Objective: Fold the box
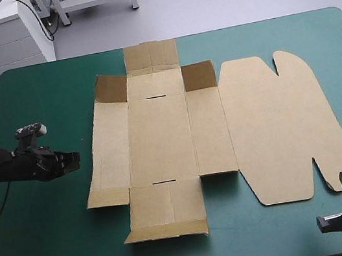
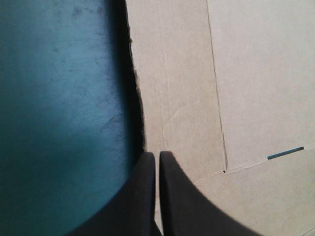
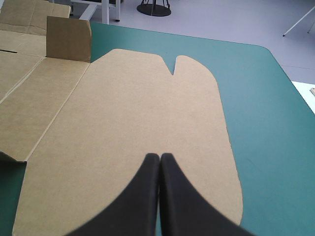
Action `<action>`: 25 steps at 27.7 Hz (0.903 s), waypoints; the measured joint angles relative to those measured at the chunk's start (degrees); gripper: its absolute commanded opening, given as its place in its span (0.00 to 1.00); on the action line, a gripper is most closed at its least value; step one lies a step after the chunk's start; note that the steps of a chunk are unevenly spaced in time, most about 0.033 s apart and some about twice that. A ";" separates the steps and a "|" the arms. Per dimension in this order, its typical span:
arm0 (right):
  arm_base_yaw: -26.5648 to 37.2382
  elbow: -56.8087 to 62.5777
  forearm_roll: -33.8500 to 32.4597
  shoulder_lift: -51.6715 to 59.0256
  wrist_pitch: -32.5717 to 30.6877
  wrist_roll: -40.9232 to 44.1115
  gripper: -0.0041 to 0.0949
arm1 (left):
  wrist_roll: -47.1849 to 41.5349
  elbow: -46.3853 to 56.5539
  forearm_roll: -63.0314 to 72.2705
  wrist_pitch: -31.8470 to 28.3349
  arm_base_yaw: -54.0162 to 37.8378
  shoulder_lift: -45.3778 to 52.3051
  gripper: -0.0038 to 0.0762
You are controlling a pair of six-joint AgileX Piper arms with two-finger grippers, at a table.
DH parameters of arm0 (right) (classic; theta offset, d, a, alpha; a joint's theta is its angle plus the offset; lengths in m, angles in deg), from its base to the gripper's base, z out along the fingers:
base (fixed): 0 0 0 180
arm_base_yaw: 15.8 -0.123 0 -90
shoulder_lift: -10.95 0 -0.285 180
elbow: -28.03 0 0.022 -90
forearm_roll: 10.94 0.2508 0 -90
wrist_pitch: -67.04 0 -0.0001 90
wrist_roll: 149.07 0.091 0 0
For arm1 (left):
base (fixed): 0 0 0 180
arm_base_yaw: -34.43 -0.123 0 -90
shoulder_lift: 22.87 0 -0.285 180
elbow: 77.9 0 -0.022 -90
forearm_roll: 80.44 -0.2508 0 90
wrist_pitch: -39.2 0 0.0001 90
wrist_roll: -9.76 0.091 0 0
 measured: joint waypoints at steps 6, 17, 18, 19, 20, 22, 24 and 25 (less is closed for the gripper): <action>0.00 0.00 0.00 0.00 0.00 0.00 0.03 | -1.10 -6.00 -0.23 6.48 0.00 -10.26 0.07; 0.00 0.00 0.00 0.00 0.00 0.00 0.03 | -1.10 -6.55 -0.36 7.97 0.00 -15.30 0.40; 0.00 0.00 0.00 0.00 0.00 0.00 0.03 | -1.10 -6.55 -0.29 7.91 0.00 -15.30 0.45; 0.00 0.00 0.00 0.00 0.00 0.00 0.03 | -1.10 -6.55 -0.13 7.85 0.00 -15.30 0.51; 0.00 0.00 0.00 0.00 0.00 0.00 0.03 | -1.10 -6.55 0.46 7.51 0.00 -15.30 0.53; 0.00 0.00 0.00 0.00 0.00 0.00 0.03 | -1.10 -6.55 2.02 6.87 0.00 -15.30 0.53; 0.00 0.00 0.00 0.00 0.00 0.00 0.03 | -1.10 -6.55 4.10 6.43 0.00 -15.30 0.53; 0.00 0.00 0.00 0.00 0.00 0.00 0.03 | -1.10 -6.55 4.95 6.35 0.00 -15.30 0.53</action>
